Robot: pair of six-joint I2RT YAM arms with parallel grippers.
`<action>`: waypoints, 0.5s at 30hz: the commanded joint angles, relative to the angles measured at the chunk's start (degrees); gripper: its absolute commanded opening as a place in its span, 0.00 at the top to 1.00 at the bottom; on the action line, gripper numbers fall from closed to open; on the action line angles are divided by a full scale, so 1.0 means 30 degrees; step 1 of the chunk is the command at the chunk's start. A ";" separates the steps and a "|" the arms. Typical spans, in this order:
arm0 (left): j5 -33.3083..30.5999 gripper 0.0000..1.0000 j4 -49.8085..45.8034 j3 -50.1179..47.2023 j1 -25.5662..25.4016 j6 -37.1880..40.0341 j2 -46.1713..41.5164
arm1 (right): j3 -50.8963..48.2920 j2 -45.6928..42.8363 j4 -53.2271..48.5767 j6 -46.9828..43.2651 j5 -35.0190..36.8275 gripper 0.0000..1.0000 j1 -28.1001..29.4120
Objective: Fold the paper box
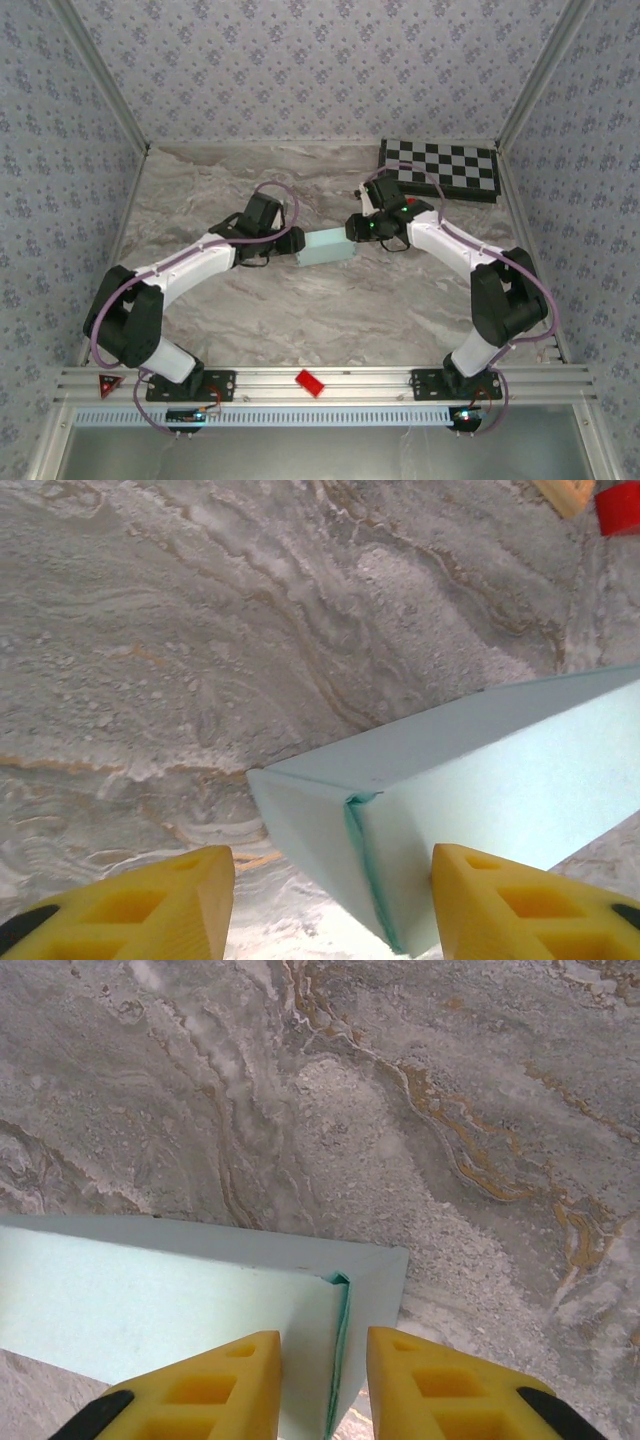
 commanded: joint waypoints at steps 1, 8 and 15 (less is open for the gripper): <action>-0.1010 0.43 -0.2476 0.1402 -0.0018 0.1497 0.0067 | 0.0296 -0.0833 -0.1543 -0.0386 -0.0045 0.67 -0.0349; -0.1627 0.26 -0.3199 0.3504 -0.0031 0.4030 0.0179 | -0.1255 -0.2715 -0.0902 -0.0720 -0.0044 0.60 -0.1016; -0.1355 0.14 -0.2590 0.4350 -0.0101 0.7777 0.0618 | -0.4844 -0.5677 0.0332 -0.0703 0.0343 0.57 -0.1919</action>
